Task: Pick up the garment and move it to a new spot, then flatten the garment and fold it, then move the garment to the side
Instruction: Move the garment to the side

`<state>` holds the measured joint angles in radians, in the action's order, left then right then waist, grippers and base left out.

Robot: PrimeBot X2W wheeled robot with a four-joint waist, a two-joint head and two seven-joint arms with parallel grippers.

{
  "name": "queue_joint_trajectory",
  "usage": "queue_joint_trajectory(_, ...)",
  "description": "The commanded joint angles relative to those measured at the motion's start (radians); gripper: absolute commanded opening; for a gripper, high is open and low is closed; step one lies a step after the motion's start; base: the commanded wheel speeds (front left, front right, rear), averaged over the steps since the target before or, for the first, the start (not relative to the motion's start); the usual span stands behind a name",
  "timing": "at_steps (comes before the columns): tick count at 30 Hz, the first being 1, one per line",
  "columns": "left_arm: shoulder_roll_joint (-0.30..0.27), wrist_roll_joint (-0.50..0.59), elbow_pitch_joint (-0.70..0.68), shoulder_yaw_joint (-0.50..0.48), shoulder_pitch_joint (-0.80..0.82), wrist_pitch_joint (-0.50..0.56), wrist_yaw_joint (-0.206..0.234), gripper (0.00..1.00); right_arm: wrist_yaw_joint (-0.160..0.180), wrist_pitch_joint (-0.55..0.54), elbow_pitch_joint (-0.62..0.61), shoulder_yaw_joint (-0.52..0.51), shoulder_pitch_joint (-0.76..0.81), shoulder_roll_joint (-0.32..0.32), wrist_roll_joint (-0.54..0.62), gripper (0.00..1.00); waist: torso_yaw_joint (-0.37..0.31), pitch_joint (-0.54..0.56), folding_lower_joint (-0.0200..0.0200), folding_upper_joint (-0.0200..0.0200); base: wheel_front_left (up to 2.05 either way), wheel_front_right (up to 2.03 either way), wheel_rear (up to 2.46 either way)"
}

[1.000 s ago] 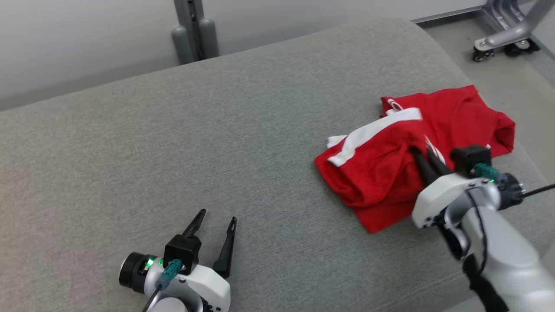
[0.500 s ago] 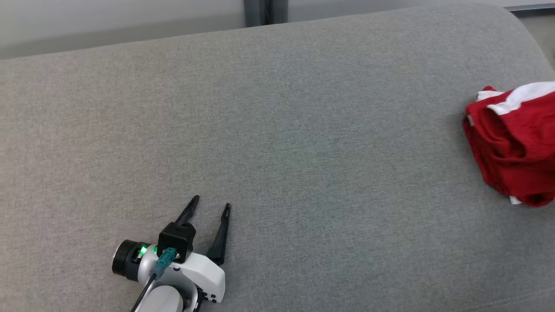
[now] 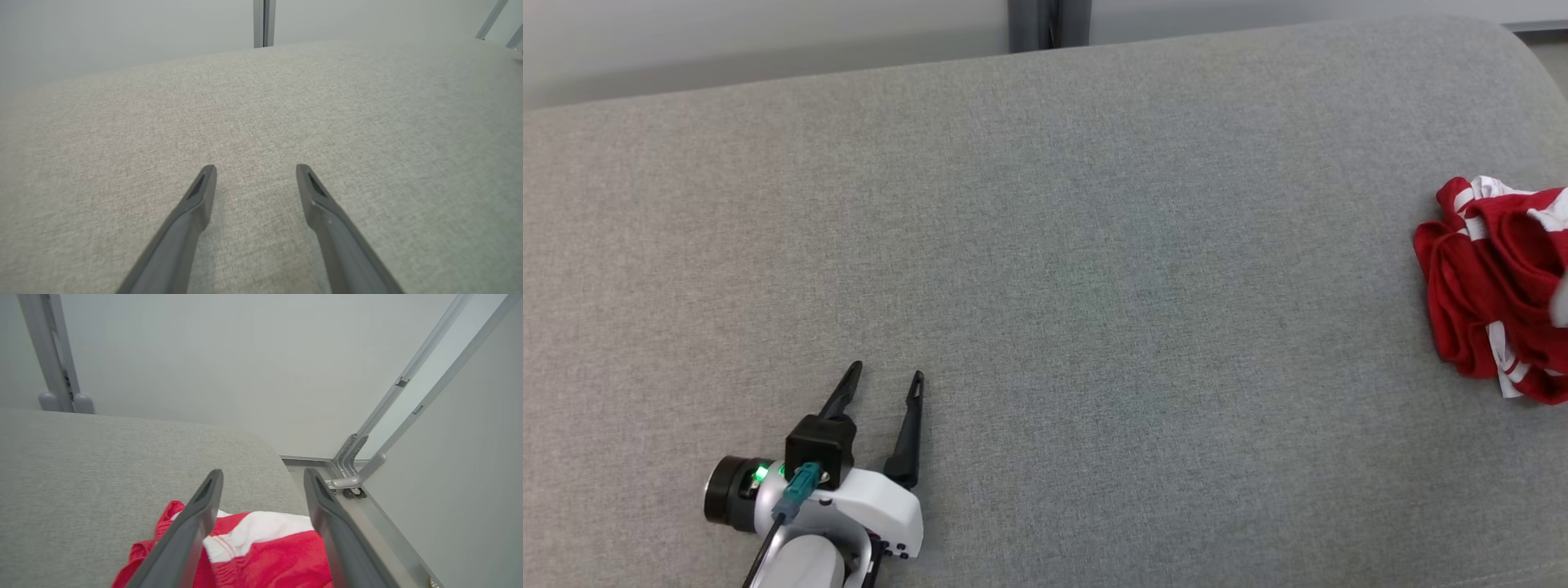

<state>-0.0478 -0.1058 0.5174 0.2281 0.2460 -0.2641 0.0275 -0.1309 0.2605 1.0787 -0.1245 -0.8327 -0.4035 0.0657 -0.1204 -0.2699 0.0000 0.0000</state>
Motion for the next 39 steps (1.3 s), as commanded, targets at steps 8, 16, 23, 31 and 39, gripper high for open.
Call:
queue_joint_trajectory(8, -0.006, -0.019, -0.026, -0.068, -0.044, 0.001, 0.022, 1.0, 0.0, 0.005, -0.335, 0.069, 0.211, 0.218, -0.062, 1.0, 0.027, 0.063, 0.0, 0.0, 0.0, 0.0, 0.0)
queue_joint_trajectory(16, -0.005, -0.042, -0.033, -0.096, -0.084, 0.001, 0.034, 1.0, 0.0, 0.005, -0.478, 0.144, 0.418, 0.304, -0.163, 1.0, 0.081, 0.129, 0.0, 0.0, 0.0, 0.0, 0.0)
queue_joint_trajectory(23, -0.005, -0.055, -0.026, -0.107, -0.12, 0.001, 0.039, 1.0, 0.0, 0.005, -0.495, 0.181, 0.537, 0.338, -0.22, 1.0, 0.121, 0.184, 0.0, 0.0, 0.0, 0.0, 0.0)
queue_joint_trajectory(31, -0.005, -0.062, -0.021, -0.127, -0.154, 0.001, 0.04, 1.0, 0.0, 0.005, -0.499, 0.167, 0.59, 0.35, -0.202, 1.0, 0.13, 0.228, 0.0, 0.0, 0.0, 0.0, 0.0)
queue_joint_trajectory(39, -0.005, -0.081, -0.019, -0.151, -0.176, 0.001, 0.052, 1.0, 0.0, 0.005, -0.528, 0.192, 0.624, 0.349, -0.259, 1.0, 0.124, 0.26, 0.0, 0.0, 0.0, 0.0, 0.0)
